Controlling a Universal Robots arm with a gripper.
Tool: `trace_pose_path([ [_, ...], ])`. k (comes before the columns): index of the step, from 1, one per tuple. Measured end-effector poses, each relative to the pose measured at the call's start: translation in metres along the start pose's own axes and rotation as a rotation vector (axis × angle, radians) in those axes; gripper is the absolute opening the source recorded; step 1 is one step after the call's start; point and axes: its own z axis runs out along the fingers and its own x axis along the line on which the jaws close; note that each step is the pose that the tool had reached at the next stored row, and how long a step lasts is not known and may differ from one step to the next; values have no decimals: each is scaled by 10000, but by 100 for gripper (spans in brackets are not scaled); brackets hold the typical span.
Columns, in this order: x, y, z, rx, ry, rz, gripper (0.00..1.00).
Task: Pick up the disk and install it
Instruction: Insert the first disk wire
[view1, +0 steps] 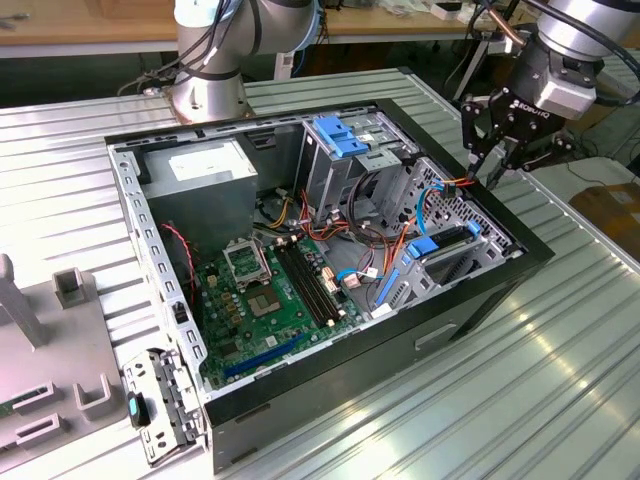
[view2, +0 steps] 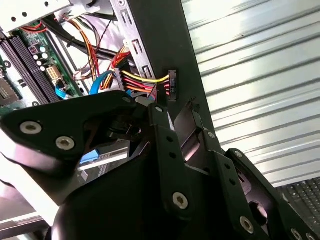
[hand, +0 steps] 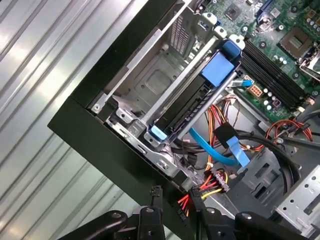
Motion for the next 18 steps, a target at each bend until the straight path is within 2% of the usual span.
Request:
trace_pose_path([
  [2,-11,-8,28,77,32,-651,34],
  [4,-12,-8,35,108,44,-956,34],
  [10,-13,-8,48,148,3,-1985,34],
  [13,-13,-8,57,178,-35,-2945,34],
  [14,-13,-7,64,204,-51,-3543,34],
  [16,-13,-7,69,218,-65,-3906,34],
  [18,-14,-8,74,239,-96,-4615,34],
])
